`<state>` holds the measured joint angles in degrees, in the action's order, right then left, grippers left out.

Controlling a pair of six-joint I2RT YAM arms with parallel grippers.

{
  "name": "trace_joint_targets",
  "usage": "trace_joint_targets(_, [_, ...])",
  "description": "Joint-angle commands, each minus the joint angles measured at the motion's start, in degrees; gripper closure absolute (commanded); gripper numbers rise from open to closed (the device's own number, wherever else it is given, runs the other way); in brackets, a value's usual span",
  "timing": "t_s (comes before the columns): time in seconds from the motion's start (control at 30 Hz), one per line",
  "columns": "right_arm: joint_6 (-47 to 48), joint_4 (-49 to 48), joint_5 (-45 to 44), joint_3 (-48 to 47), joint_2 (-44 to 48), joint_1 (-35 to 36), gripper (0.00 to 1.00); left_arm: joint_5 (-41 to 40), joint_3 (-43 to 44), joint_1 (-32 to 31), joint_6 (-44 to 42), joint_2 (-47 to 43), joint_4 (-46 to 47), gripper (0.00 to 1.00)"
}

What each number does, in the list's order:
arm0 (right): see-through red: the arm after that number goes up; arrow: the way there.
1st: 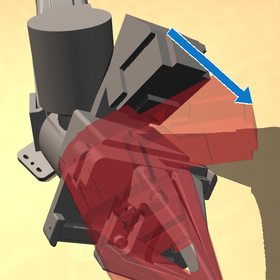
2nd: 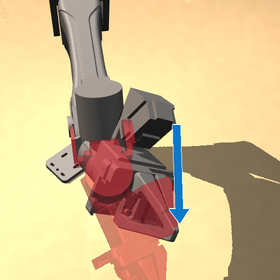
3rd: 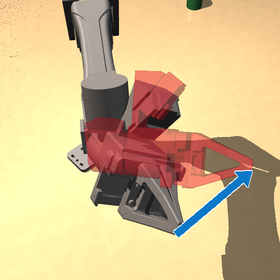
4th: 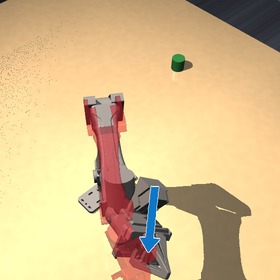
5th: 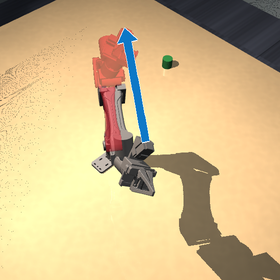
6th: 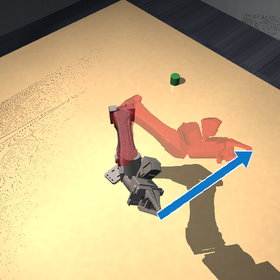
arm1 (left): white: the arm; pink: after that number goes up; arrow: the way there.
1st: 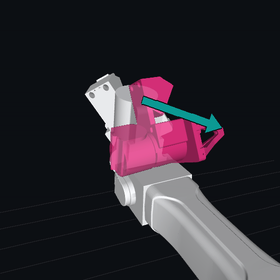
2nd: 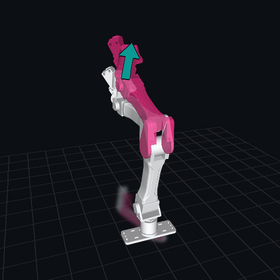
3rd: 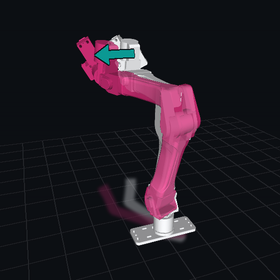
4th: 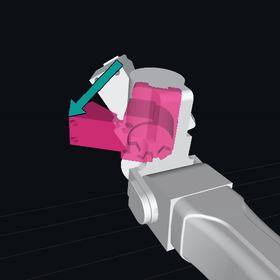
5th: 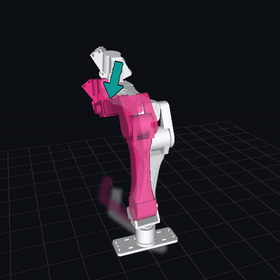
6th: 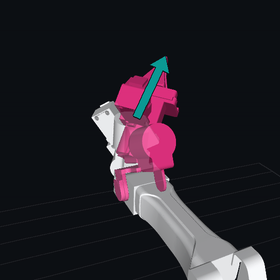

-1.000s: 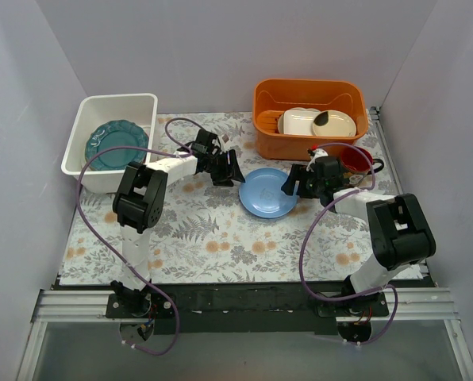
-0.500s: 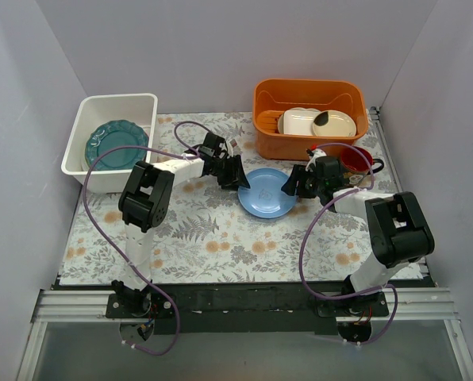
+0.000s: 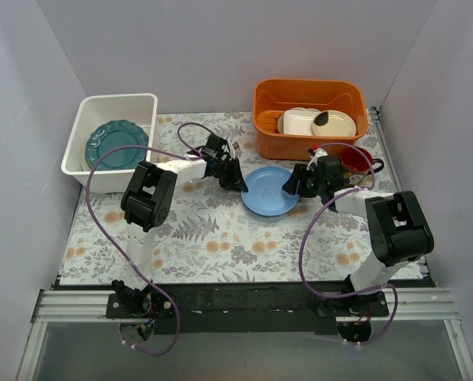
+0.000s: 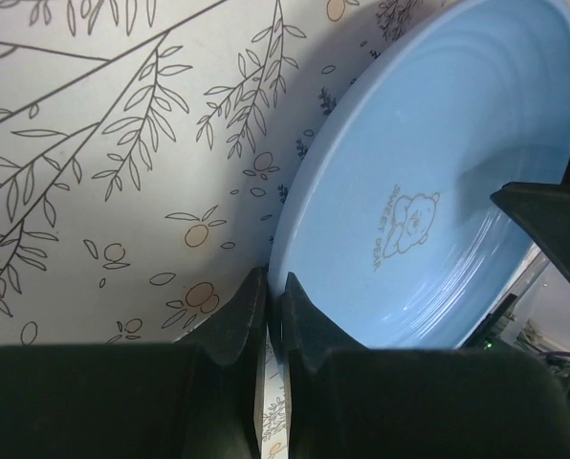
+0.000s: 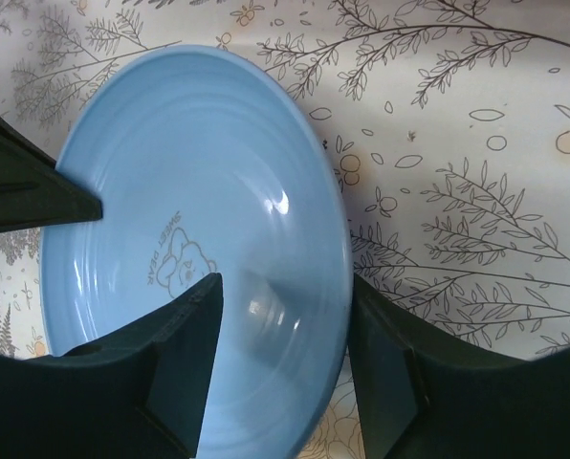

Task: Place the plates into the plastic bin on the countertop
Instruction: Pick up the plate at the center of the board.

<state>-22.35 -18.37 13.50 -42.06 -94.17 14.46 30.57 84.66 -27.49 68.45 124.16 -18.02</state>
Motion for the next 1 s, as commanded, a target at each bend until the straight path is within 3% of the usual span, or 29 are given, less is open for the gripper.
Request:
trace_joint_targets(0.0, [-0.2,-2.7,2.4,-0.1,-0.4,0.7,0.39,0.6,1.9,-1.0,-0.4,-0.6,-0.5,1.0])
trace_joint_targets(0.97, [-0.2,-3.1,3.7,0.1,0.1,0.7,0.35,-9.6,6.4,-0.9,-5.9,-3.0,-8.3,1.0])
